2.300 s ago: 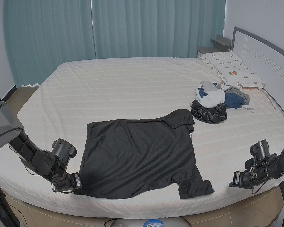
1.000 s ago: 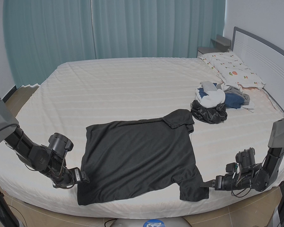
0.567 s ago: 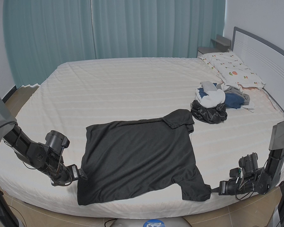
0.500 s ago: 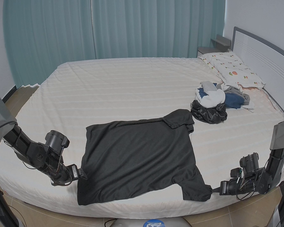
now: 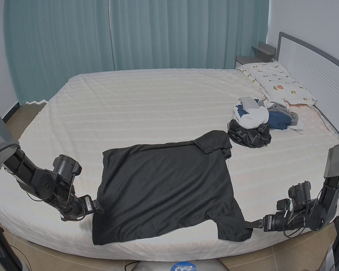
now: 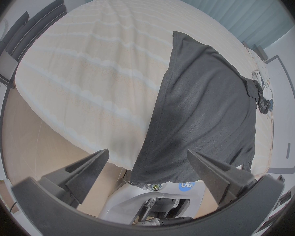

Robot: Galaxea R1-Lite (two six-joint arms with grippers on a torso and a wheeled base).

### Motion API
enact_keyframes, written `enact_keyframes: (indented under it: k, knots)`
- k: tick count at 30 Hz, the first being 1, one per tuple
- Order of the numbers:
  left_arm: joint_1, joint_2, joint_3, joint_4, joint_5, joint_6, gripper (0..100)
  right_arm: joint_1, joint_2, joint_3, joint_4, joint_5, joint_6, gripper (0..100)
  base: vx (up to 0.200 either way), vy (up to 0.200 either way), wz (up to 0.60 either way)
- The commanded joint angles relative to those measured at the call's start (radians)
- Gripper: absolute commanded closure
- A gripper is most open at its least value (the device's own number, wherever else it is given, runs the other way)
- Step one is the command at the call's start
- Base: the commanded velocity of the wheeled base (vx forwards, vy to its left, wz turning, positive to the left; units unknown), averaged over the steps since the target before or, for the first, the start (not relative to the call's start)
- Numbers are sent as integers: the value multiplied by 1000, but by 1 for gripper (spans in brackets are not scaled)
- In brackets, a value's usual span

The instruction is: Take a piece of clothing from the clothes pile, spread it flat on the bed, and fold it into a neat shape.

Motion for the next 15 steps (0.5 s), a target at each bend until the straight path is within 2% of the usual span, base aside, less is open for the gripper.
enact_keyframes:
  k: [1, 3, 5, 6, 10, 13, 14, 15]
  knots:
    - [6, 4, -4, -2, -4, 0, 0, 47, 60, -26, -64, 2, 75, 0, 0, 0, 0]
    - [8, 5, -5, -2, -7, 0, 0, 88, 88, -28, -115, -7, 139, 0, 0, 0, 0]
    - [8, 10, -5, -2, -12, 0, 0, 115, 121, -19, -157, -16, 159, 0, 0, 0, 0]
    - [8, 10, -7, -2, -12, 0, 0, 118, 129, -16, -163, -22, 159, 100, 0, 0, 0]
    - [20, 14, -13, -3, -15, 0, 0, 110, 121, 1, -155, -96, 147, 100, 0, 0, 0]
    - [23, 16, -14, -20, -15, -2, 0, 102, 112, 20, -153, -101, 129, 100, 0, 0, 0]
    - [23, 22, -14, -42, -15, -17, 0, 75, 94, 35, -143, -110, 74, 100, 0, 0, 0]
    - [23, 22, -14, -42, -15, -17, 0, 75, 94, 35, -143, -110, 74, 100, 0, 0, 0]
